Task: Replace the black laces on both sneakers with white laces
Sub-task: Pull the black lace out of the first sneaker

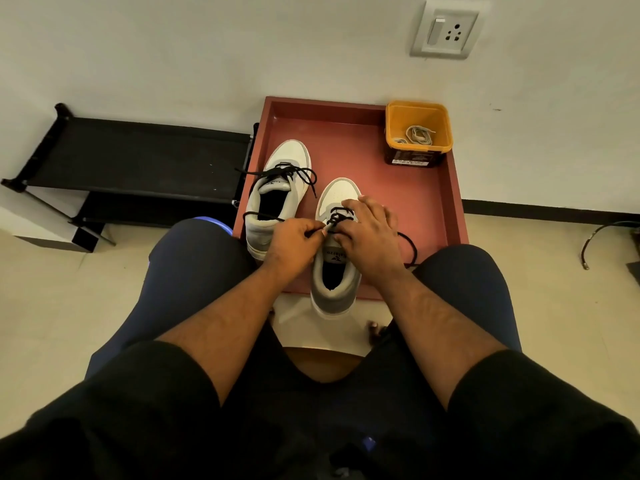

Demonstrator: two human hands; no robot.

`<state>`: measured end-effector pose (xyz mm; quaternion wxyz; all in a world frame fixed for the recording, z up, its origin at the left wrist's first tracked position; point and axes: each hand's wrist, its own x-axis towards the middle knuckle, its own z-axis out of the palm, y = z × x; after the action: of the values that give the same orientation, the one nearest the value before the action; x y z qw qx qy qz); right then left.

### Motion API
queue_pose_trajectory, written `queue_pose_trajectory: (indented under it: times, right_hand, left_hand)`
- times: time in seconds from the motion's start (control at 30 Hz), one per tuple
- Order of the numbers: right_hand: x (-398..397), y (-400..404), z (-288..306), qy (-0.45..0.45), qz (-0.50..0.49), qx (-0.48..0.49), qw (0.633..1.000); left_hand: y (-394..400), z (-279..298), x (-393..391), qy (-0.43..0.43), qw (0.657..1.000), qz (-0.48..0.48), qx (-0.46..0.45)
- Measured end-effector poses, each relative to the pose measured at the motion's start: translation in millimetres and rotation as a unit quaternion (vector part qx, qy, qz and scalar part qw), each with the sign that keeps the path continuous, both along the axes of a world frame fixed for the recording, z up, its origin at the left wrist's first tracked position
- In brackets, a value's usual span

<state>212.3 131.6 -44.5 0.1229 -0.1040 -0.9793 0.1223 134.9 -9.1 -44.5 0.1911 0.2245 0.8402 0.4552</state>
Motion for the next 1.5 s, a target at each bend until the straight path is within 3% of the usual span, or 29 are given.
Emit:
queue_pose_trajectory:
  times: [0.07,0.13,0.2,0.27,0.33,0.4,0.5,0.8,0.87,0.93,1.0,1.07,1.13,1.17,1.23,1.33,1.4,1.5]
  right_hand:
    - [-1,5,1,0.000,-0.033,-0.021,0.999]
    - [1,16,3,0.038,-0.136,-0.072,0.987]
    - [5,33,8,0.103,-0.292,-0.169,0.936]
    - [10,47,12,0.122,-0.368,-0.207,0.898]
    - [9,46,14,0.102,-0.293,-0.138,0.941]
    - [6,32,11,0.052,-0.141,-0.074,0.986]
    - [1,3,-2,-0.015,-0.011,0.001,1.000]
    - [-4,3,-8,0.019,0.005,0.065,0.998]
    - [-3,6,-7,0.041,-0.009,0.033,0.999]
    - [-3,14,-2,0.073,-0.108,-0.058,0.990]
    - [-2,34,-2,0.129,-0.247,-0.173,0.945]
    - [-2,57,1,0.186,-0.352,-0.276,0.875]
    - [0,71,4,0.183,-0.402,-0.339,0.831]
    - [2,71,6,0.149,-0.418,-0.348,0.826]
    - [7,62,10,0.062,-0.411,-0.312,0.854]
    - [11,38,8,0.024,-0.270,-0.270,0.924]
    - [13,26,3,-0.016,-0.175,-0.312,0.934]
    - [16,16,3,-0.065,-0.120,-0.312,0.940]
  left_hand:
    - [0,-1,-1,-0.004,1.000,0.000,0.002]
    - [1,-3,-2,-0.001,1.000,0.011,0.004]
    - [1,-5,-2,0.000,1.000,0.023,0.006]
    - [1,-4,-1,0.009,1.000,0.023,0.003]
    - [2,-3,0,0.016,1.000,0.022,-0.001]
    - [3,-2,-1,0.014,1.000,0.021,-0.002]
    - [3,-1,0,0.012,1.000,0.007,0.003]
    - [2,0,2,-0.003,1.000,0.003,0.010]
    - [4,0,2,-0.011,1.000,0.010,0.014]
    - [5,-1,2,-0.012,1.000,0.023,0.009]
    - [5,-3,1,-0.011,0.999,0.030,-0.003]
    - [4,-4,-1,-0.011,0.999,0.035,-0.010]
    - [3,-4,0,-0.008,0.999,0.038,-0.010]
    - [3,-2,2,0.010,0.999,0.031,-0.016]
    - [4,1,5,0.095,0.994,-0.008,-0.055]
    - [10,0,10,0.228,0.965,-0.083,-0.102]
    - [16,-4,11,0.288,0.942,-0.111,-0.135]
    - [21,-4,11,0.320,0.927,-0.112,-0.163]
